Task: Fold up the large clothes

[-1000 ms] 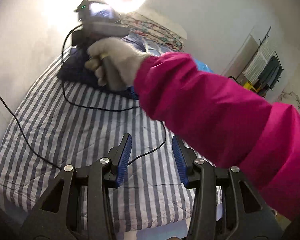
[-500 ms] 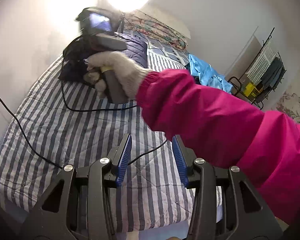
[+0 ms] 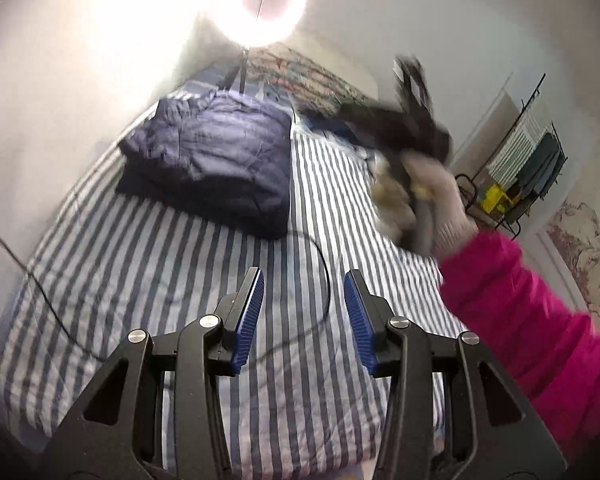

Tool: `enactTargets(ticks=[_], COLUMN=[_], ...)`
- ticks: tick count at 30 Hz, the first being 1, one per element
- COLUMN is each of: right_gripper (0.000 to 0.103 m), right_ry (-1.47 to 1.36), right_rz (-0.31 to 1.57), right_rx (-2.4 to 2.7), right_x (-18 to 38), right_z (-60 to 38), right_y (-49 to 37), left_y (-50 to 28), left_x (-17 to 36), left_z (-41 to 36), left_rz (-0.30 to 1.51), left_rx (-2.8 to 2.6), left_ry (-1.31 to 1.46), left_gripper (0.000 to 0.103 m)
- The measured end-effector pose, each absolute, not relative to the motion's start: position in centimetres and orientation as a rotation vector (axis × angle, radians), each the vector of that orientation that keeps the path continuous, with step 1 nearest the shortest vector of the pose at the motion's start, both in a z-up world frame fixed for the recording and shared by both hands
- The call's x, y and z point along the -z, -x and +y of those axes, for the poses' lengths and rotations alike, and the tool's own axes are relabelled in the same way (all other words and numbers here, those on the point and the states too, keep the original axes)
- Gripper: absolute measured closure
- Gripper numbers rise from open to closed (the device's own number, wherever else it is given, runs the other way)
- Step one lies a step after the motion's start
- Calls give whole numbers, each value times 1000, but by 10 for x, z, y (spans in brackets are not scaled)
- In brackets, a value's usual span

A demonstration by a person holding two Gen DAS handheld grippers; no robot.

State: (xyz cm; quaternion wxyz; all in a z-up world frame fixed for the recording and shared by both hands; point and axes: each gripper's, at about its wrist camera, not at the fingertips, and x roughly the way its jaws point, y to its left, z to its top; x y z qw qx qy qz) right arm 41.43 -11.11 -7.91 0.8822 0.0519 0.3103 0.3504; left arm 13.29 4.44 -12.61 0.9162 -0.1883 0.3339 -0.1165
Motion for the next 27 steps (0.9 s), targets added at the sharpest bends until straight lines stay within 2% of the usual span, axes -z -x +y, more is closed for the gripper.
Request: enactTargets(ticks=[6,10,17,19,24,27], right_gripper=[72,72,71,71,71,71], right_ry=[-156,-159,-133,-130,-94,-71], right_rz=[621,586,524,531,579,623], right_rx=[-647,-603,-508,-492,-469,-445], right_x=[80,74,77,83,109,130], right_z=[-169,-186,-164,-153,-120,-101], right_y=[-419,-425,-488,-512,-573,-606], left_y=[-200,-257,-372,-394,-416,-410], left_x=[100,102,162,185,243,263], left_z=[68,83,100,99,110,114], left_rz=[657,635,721,720,802,785], left_rx=[206,132,-77,-193,-266,-259], left_ry=[368,310,257,126,19,14], left_gripper=[60,60,60,60,60,59])
